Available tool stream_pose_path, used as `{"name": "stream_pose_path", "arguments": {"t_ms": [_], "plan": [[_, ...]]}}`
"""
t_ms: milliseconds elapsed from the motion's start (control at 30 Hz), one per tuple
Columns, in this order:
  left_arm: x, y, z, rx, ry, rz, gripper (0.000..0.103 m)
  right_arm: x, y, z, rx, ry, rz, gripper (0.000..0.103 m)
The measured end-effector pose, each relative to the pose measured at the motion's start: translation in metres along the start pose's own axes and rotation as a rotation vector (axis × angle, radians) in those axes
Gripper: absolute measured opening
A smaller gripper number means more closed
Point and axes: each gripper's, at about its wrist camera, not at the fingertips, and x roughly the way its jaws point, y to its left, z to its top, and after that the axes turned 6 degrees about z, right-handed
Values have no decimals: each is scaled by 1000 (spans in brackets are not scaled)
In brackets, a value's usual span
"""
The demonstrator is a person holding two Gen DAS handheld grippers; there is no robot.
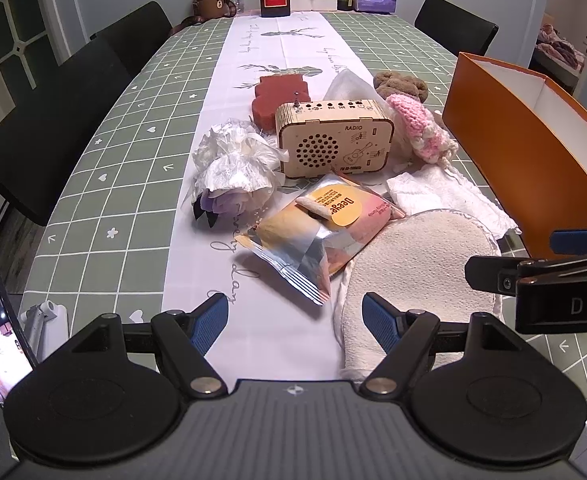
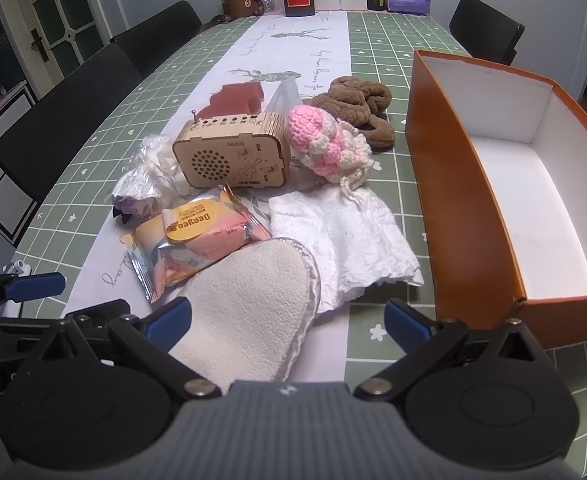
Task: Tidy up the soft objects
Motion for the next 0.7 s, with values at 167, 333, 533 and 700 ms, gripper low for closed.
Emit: {"name": "stream_pose_path", "arguments": {"t_ms": [167, 333, 533, 700], "plan": [[1, -1, 0, 3, 1, -4, 90, 2, -1, -1, 4, 6, 3, 100], [1, -1, 1, 2, 0, -4, 90, 2, -1, 0, 4, 7, 3, 100], [2, -2, 5, 5, -6, -5, 90, 4, -2, 1, 9, 6, 1, 100], [4, -3, 8, 8, -9, -5, 90, 4, -3, 4, 12, 5, -5, 100]]}}
